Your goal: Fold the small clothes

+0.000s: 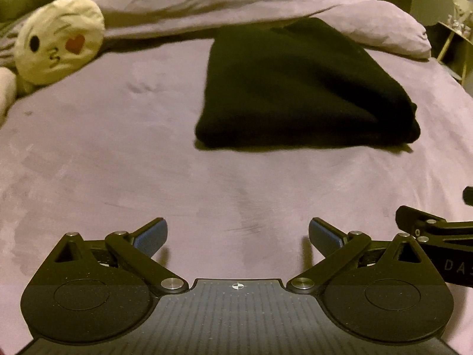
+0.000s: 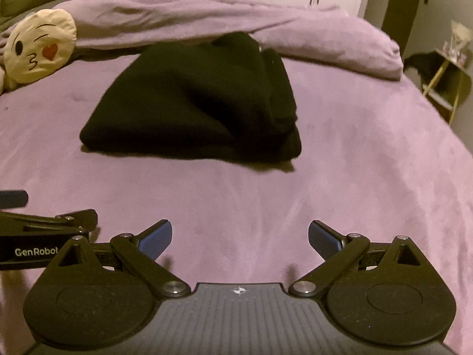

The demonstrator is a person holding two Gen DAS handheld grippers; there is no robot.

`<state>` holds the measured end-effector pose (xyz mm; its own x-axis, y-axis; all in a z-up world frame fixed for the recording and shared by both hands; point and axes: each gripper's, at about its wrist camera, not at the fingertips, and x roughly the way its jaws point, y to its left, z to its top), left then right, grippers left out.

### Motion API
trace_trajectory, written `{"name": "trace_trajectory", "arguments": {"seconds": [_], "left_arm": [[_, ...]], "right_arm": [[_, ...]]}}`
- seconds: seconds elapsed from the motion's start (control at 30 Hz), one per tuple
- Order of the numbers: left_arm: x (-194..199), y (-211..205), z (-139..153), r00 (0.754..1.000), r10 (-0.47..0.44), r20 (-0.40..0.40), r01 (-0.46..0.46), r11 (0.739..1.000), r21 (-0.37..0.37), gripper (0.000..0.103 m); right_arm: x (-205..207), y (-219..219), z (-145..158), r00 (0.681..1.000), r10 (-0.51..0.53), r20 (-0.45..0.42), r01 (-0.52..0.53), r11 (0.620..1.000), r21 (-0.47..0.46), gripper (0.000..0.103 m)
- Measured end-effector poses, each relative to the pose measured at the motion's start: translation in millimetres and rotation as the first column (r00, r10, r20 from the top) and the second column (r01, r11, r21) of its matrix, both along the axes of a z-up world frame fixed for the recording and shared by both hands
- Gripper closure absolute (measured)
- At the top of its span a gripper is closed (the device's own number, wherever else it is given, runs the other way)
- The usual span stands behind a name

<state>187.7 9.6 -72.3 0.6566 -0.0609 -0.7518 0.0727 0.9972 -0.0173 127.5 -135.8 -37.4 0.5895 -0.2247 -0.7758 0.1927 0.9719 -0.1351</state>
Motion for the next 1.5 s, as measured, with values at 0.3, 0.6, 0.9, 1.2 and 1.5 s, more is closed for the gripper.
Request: {"name": "trace_trajectory", "arguments": {"seconds": [0.3,0.6,0.9,1.2,1.5], "left_arm": [[7,4,-10,1.0,0.009,-0.001,-0.009,0.999,-0.041,0.0],[8,7,-15,1.0,0.014,0.02,-0.013,0.999,-0.046,0.0],[10,4,-24,1.0,0.001,0.02,0.0,1.0,-0.017,0.0],[13,4,-26,1.0,-0.005,0.013,0.005,1.0,-0.013,0.0],[14,3,-26,1.0,0.0,0.005,0.0,1.0,-0.018,0.0]], "right_arm": [[2,-6,-9,0.999,-0.009,0.037,0.008,1.0,0.019,0.004],[6,-7,-22,0.999,-0.003,0.038,0.004,1.0,-0.016,0.004],[8,-11,-45,0.998,-0.001,0.055,0.001,1.0,0.003,0.004],[9,-11,-45,0.999,0.009,0.04,-0.009,1.0,-0.001,0.004],[10,-11,-45,0.999,0.01,0.035,-0.01,1.0,-0.005,0.004]]}}
